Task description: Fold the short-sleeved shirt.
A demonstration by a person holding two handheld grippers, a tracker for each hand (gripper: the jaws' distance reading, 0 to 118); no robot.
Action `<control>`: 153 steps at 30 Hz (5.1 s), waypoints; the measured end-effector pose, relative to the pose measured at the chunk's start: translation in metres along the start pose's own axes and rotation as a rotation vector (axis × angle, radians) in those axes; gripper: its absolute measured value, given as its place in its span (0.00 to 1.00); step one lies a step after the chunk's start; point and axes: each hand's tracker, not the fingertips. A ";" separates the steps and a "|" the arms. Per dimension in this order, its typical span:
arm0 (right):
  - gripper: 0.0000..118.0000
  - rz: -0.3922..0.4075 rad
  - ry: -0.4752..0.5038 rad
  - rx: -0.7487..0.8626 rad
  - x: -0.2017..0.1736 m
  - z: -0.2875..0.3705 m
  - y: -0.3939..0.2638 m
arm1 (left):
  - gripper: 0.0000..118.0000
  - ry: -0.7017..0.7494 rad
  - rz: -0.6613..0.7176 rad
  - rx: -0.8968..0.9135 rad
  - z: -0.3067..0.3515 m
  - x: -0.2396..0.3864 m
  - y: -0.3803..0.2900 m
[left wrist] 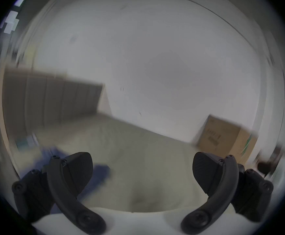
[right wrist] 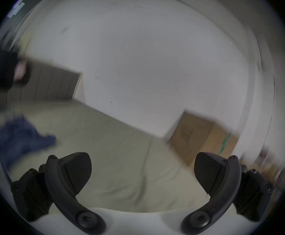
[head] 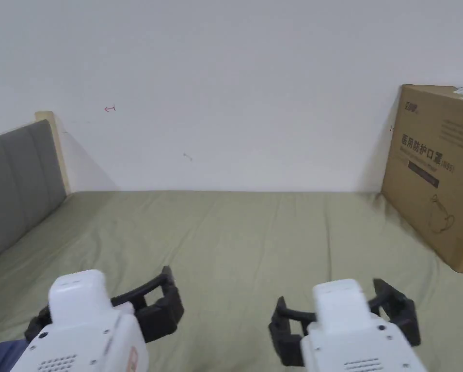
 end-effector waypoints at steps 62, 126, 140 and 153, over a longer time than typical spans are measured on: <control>0.00 0.136 0.434 0.003 -0.169 -0.023 -0.018 | 0.01 0.249 0.137 -0.440 -0.036 -0.169 -0.100; 0.00 -0.186 -0.263 -0.256 0.150 -0.005 -0.078 | 0.94 -0.733 -0.185 -0.941 -0.150 0.270 -0.188; 0.00 -0.175 -0.067 -0.278 0.085 -0.027 -0.075 | 0.00 -0.487 0.055 -0.828 -0.154 0.128 -0.124; 0.00 -0.080 0.082 -0.356 0.029 -0.047 -0.093 | 0.70 -0.021 0.205 -0.974 -0.197 -0.086 -0.143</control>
